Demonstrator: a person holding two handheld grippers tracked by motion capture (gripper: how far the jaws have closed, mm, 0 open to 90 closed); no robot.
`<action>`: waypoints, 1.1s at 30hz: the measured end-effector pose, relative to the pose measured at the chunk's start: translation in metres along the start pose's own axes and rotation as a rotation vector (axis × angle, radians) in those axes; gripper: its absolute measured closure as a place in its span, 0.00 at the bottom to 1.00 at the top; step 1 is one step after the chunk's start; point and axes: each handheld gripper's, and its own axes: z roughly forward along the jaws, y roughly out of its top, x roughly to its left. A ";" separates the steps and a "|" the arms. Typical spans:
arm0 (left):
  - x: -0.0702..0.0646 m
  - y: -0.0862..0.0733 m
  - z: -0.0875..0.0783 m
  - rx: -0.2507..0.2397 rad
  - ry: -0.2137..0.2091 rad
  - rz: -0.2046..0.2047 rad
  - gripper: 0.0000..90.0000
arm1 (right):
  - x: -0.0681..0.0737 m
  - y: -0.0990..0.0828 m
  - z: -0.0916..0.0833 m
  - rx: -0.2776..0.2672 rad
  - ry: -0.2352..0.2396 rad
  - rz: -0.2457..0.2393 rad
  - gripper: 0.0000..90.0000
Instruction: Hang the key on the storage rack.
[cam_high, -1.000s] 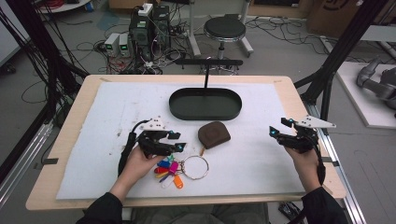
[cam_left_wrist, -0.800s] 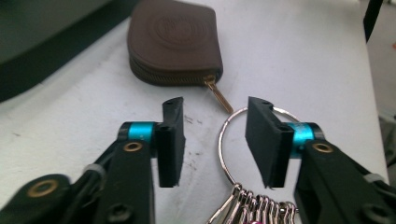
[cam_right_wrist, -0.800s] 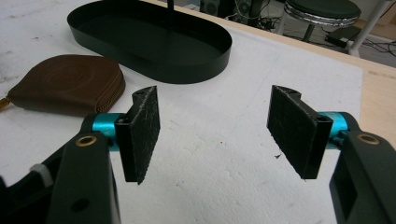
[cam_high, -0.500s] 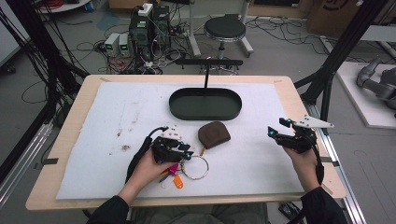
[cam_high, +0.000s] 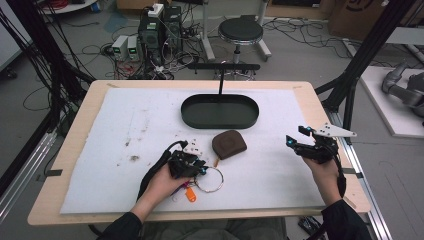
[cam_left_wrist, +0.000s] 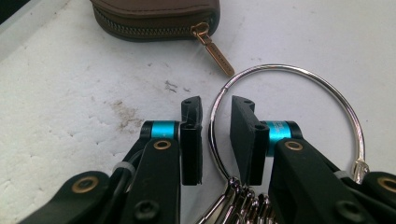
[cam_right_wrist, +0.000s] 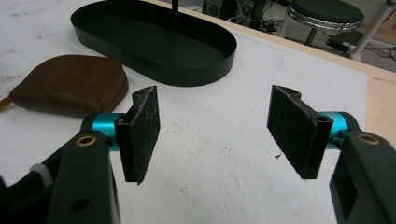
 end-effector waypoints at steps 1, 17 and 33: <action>0.001 -0.001 0.000 -0.006 0.002 -0.007 0.84 | 0.000 0.000 0.000 -0.001 0.000 0.001 0.39; -0.003 -0.002 0.000 -0.008 0.032 0.037 0.94 | 0.000 0.000 0.000 -0.007 0.001 -0.005 0.39; 0.004 -0.002 -0.014 -0.088 0.006 0.006 0.96 | 0.000 0.000 0.000 -0.013 -0.002 -0.010 0.39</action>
